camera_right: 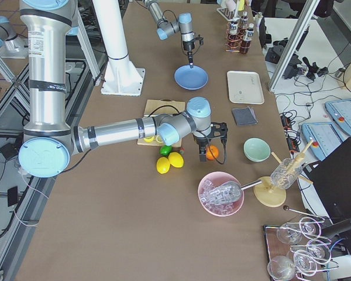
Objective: Pick orange to plate
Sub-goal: 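Push the light blue plate toward the table center with the left gripper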
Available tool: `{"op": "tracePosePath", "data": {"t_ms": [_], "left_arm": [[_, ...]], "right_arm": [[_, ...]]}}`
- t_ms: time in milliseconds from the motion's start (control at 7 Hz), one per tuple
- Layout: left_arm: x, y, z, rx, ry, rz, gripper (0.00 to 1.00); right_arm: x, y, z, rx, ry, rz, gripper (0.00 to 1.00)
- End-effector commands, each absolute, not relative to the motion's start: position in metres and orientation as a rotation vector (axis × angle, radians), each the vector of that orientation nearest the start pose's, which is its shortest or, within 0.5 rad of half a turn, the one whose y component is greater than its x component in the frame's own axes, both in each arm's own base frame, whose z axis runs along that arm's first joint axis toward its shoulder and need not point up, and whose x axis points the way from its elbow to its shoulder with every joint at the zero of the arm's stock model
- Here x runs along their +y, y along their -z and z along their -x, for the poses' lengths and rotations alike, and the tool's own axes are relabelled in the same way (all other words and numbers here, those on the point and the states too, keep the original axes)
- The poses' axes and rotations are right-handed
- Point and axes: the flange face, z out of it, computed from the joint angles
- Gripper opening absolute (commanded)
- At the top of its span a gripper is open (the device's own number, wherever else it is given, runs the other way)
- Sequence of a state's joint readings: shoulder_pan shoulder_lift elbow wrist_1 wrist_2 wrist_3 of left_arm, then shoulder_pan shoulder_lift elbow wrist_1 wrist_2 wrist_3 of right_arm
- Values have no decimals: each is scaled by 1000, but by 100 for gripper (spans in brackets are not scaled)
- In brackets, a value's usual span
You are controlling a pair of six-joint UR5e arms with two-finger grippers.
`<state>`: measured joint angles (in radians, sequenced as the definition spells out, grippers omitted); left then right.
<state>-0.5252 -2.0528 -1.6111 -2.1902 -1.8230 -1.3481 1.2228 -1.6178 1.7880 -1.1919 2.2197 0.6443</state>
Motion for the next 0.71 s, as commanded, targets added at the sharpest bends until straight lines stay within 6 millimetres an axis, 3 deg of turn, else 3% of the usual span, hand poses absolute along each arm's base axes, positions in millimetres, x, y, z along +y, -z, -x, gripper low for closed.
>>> {"op": "tracePosePath", "data": {"t_ms": [0,143,286,429,571], "left_arm": [[-429,-292,-532,1138,121,-205,20],[-430,-291,-530,1135,128,-221,98],[-438,-289,-519,1133,144,-240,98],[-465,-293,-480,1130,176,-255,98],[-487,-324,-421,1109,133,-245,98]], "right_arm": [[-489,-536,101,-807,-98,-164,100],[-490,-536,102,-808,-96,-165,100],[-491,-533,103,-811,-95,-166,100],[-499,-523,111,-817,-89,-170,100],[-504,-518,128,-819,-70,-165,100]]}}
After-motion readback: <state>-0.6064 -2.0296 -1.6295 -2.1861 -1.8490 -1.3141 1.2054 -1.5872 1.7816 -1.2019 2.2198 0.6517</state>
